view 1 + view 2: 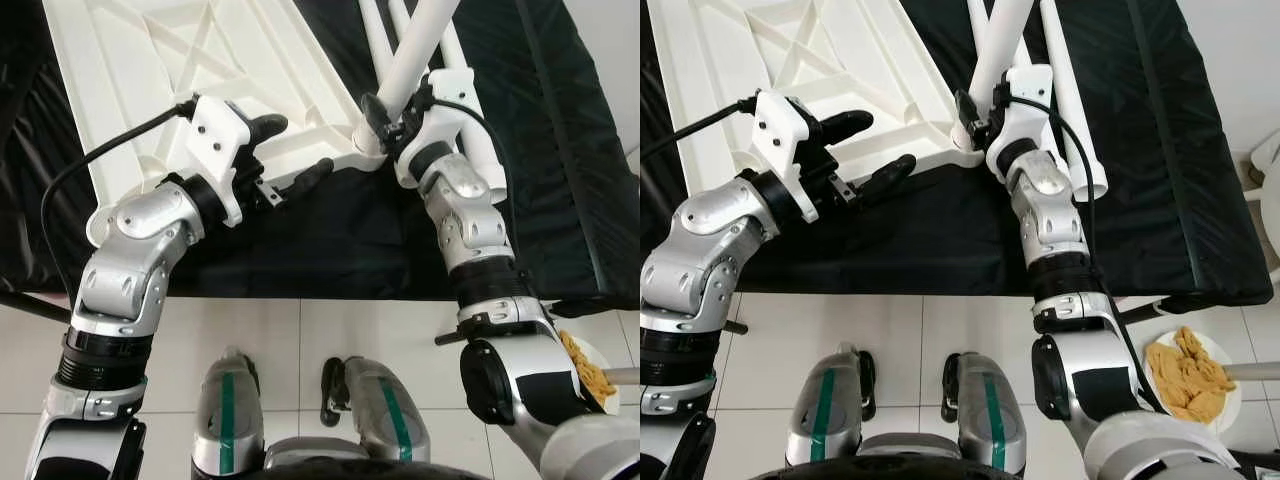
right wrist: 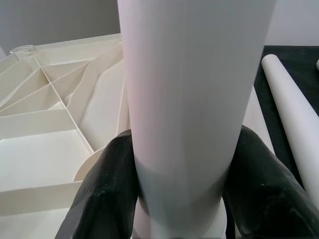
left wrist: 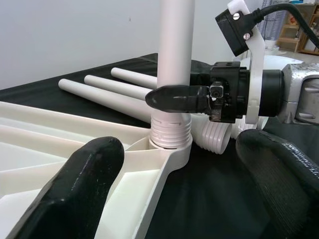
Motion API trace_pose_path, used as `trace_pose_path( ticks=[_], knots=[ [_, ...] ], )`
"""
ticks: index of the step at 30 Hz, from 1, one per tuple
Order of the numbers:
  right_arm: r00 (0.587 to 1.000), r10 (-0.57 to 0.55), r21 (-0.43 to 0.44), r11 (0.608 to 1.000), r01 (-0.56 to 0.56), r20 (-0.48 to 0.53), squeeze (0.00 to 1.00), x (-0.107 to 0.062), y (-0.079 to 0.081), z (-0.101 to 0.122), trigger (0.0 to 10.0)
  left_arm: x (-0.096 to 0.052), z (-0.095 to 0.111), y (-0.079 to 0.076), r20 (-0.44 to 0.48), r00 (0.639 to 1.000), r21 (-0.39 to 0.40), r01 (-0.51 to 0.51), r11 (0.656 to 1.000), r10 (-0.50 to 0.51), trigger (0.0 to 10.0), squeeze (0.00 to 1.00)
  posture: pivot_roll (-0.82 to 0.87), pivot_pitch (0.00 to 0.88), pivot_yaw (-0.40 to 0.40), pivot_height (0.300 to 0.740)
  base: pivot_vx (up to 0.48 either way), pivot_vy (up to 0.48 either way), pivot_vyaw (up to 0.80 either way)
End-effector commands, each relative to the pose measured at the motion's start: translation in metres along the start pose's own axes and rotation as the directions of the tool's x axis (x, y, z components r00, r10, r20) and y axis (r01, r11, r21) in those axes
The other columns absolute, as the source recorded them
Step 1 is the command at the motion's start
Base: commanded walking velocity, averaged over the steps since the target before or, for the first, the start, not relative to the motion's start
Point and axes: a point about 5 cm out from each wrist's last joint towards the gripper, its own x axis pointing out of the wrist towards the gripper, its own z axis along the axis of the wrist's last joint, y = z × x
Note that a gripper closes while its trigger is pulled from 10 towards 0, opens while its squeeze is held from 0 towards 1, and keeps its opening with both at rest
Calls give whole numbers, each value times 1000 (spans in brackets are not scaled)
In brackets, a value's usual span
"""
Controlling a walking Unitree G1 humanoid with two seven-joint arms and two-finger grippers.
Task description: Building children table
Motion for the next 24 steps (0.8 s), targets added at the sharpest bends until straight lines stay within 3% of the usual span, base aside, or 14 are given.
trace_pose_path(
  ticks=[1, 10, 14, 18, 24],
  knots=[
    [981, -26, 37, 999, 34, -192, 0, -10, -4, -40, 10000, -1, 3, 0, 3, 999, 8, -38, 999, 38, 10000, 0, 90, 82, -43, 740, 0, 0, 0],
    [978, 10, -19, 1000, -14, -210, 0, -10, 1, -43, 10000, -1, 3, 0, 3, 999, 7, -47, 999, 47, 10000, 0, 93, 86, -49, 740, 0, 0, 0],
    [995, 27, -33, 999, -30, -91, 0, -13, 6, -33, 10000, -2, 3, 1, 3, 999, 5, -53, 999, 53, 10000, 0, 91, 87, -49, 740, 0, 0, 0],
    [1000, 13, 22, 1000, -13, 9, 0, -11, 2, -16, 10000, -1, 1, 1, -12, 999, 17, -49, 999, 49, 10000, 0, 86, 85, -44, 740, 0, 0, 0],
    [998, 18, 41, 999, -20, 65, 0, -8, -2, 1, 10000, 1, 0, 3, -22, 999, 16, -36, 999, 36, 10000, 39, 84, 80, -41, 740, 0, 0, 0]
  ],
)
